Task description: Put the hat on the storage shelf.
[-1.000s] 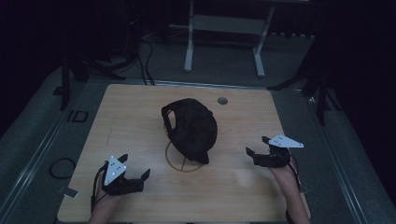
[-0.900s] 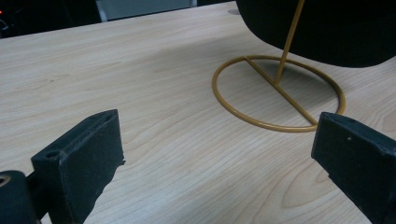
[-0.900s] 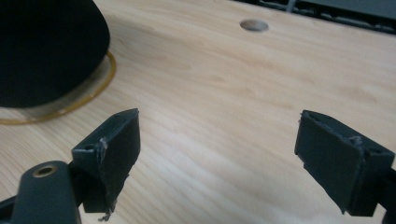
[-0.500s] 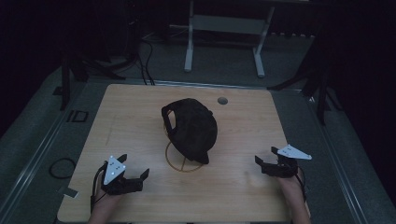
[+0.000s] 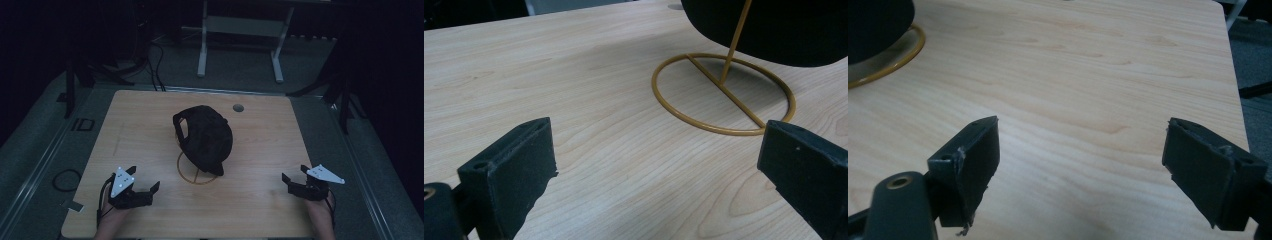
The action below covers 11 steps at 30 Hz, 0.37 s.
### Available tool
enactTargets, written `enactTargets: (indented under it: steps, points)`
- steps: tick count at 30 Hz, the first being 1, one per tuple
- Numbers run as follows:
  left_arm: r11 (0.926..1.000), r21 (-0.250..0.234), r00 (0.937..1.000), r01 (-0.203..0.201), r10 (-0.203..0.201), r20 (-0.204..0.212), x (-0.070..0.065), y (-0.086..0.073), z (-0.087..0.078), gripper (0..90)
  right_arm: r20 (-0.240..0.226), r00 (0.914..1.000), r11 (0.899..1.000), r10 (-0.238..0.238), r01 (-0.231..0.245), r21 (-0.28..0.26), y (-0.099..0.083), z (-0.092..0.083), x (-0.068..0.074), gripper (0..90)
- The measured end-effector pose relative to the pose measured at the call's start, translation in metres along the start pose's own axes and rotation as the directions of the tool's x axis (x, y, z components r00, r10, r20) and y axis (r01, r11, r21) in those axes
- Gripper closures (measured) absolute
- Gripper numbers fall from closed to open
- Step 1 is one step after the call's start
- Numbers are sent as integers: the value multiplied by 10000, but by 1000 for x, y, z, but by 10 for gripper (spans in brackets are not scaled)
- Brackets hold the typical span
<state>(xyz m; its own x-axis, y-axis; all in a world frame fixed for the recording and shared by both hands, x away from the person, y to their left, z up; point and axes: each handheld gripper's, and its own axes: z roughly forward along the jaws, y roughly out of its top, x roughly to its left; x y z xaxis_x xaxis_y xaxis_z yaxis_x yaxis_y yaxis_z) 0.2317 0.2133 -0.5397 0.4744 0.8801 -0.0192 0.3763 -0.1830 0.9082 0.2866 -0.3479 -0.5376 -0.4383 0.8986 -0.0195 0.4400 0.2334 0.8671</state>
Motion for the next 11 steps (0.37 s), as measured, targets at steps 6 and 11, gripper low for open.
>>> enactTargets:
  steps: [6, 11]
  points:
    - [10000, 5, 10000, -41, 41, 29, -1, 0, 0, 26, 140, 9999, 9997, -98, 95, 213, -7, -2, 0, 151]
    - [10000, -7, 10000, -15, 15, 57, -1, 0, 0, 26, 143, 9999, 9999, 13, -15, 157, -8, -1, -3, 151]
